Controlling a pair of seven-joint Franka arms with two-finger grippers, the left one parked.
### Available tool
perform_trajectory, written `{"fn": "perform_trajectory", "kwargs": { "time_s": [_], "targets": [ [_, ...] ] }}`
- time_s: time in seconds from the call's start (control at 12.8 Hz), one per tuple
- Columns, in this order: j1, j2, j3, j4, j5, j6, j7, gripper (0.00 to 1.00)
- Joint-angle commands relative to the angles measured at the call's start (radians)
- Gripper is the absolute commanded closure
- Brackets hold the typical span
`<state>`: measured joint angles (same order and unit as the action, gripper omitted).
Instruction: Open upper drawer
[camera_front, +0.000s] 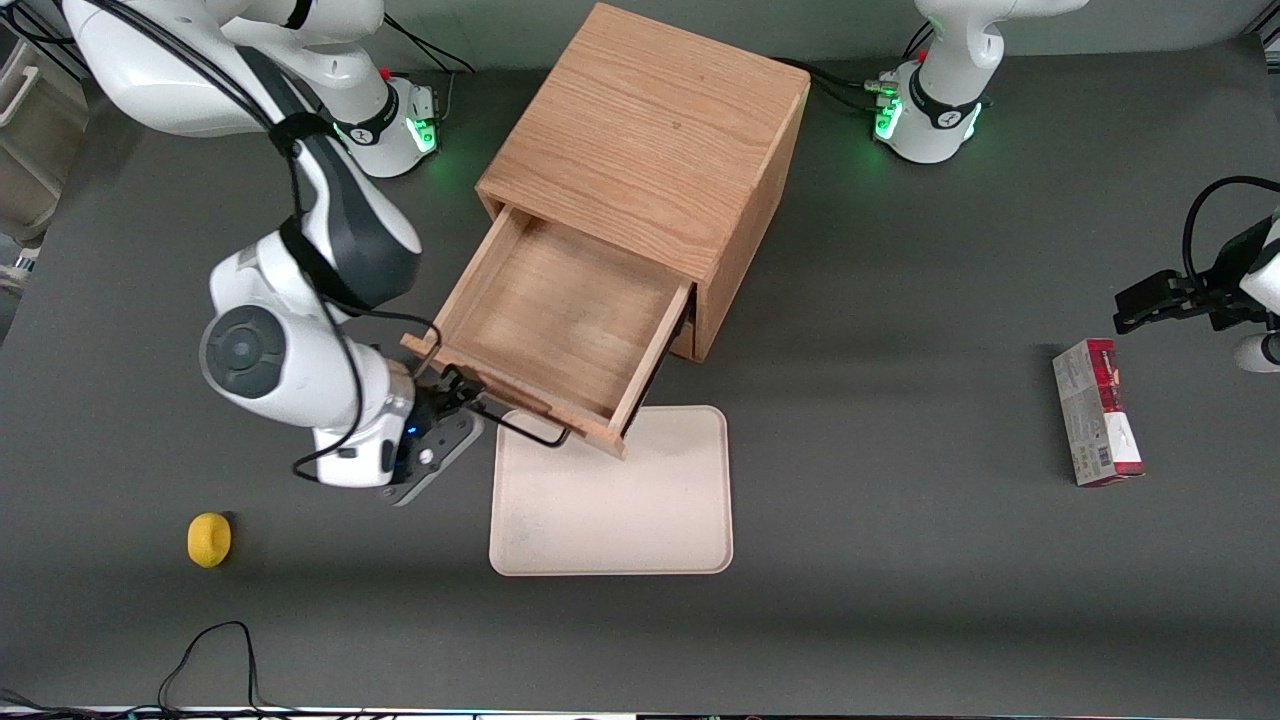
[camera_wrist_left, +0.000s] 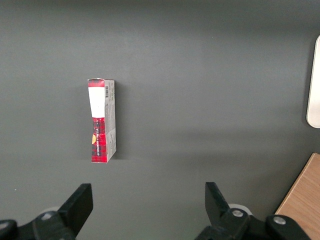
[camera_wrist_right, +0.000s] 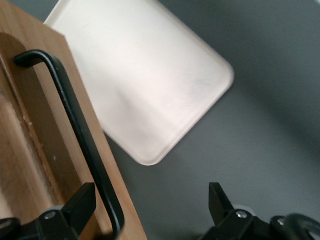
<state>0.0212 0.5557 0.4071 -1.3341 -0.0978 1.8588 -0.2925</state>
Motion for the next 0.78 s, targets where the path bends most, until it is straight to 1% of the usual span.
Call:
{"fn": "perform_trajectory", "kwargs": {
  "time_s": [0.0, 0.08, 0.24, 0.39, 0.47, 0.55, 0.63, 0.71],
  "targets": [
    [-0.007, -0.067, -0.069, 0.043, -0.011, -0.075, 0.094, 0.0],
    [-0.006, -0.104, -0.132, 0.033, -0.008, -0.079, 0.178, 0.0],
    [-0.007, -0.193, -0.181, 0.033, -0.007, -0.162, 0.24, 0.0],
    [-0.006, -0.264, -0.22, 0.015, 0.01, -0.232, 0.487, 0.0],
    [-0.006, -0.317, -0.223, -0.043, 0.012, -0.269, 0.574, 0.0],
    [-0.007, -0.401, -0.249, -0.144, 0.015, -0.263, 0.59, 0.0],
    [-0.007, -0.483, -0.295, -0.246, 0.05, -0.235, 0.593, 0.0],
    [-0.006, -0.573, -0.345, -0.357, 0.117, -0.19, 0.584, 0.0]
  ]
}}
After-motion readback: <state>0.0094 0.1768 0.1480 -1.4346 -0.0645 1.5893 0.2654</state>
